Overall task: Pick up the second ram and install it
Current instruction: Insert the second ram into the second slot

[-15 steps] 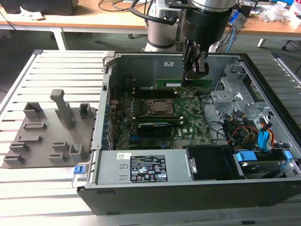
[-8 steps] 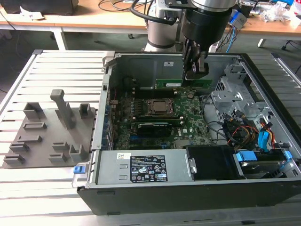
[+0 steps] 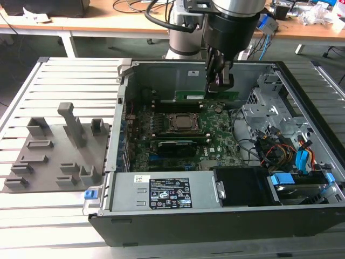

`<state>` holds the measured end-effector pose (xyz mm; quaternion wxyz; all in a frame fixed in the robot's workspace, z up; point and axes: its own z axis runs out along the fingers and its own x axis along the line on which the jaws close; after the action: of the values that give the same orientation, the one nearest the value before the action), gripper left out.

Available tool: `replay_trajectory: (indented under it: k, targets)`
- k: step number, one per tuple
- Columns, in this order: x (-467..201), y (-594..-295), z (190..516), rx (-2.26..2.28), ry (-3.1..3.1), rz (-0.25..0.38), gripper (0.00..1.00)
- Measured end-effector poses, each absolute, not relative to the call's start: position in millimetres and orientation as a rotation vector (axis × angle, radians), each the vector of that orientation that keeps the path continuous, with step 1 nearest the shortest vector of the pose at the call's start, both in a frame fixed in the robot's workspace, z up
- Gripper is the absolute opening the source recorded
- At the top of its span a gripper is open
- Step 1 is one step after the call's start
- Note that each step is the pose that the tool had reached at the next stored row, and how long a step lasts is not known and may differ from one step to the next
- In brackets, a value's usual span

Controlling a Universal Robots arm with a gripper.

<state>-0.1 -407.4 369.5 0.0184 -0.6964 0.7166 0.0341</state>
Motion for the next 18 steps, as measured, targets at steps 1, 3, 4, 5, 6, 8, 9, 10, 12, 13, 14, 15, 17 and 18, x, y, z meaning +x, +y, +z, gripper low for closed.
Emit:
replay_trajectory:
  k: [1,3,4,5,6,8,9,10,12,13,14,15,17,18]
  targets:
    - [-2.6,-407.3,368.0,-2.163,2.225,0.106,0.14]
    - [-4.3,-407.1,364.6,-2.163,2.225,0.106,0.14]
    - [-4.3,-407.1,363.1,-2.163,2.225,0.106,0.14]
    - [-4.4,-407.1,361.7,-2.163,2.225,0.106,0.14]
    - [-4.5,-407.1,358.5,-2.163,2.225,0.106,0.14]
    - [-4.7,-407.1,353.7,-2.163,2.225,0.106,0.14]
    - [-4.7,-407.1,351.9,-2.163,2.225,0.106,0.14]
    - [-4.7,-407.1,350.5,-2.163,2.225,0.106,0.14]
    - [-4.8,-407.1,348.5,-2.163,2.225,0.106,0.14]
    - [-4.8,-407.1,346.7,-2.163,2.225,0.106,0.14]
    - [-4.9,-407.1,345.5,-2.163,2.225,0.106,0.14]
    - [-4.9,-407.1,344.3,-2.163,2.225,0.106,0.14]
    - [-4.9,-407.1,342.0,-2.163,2.225,0.106,0.14]
    - [-5.0,-407.1,341.3,-2.163,2.225,0.106,0.14]
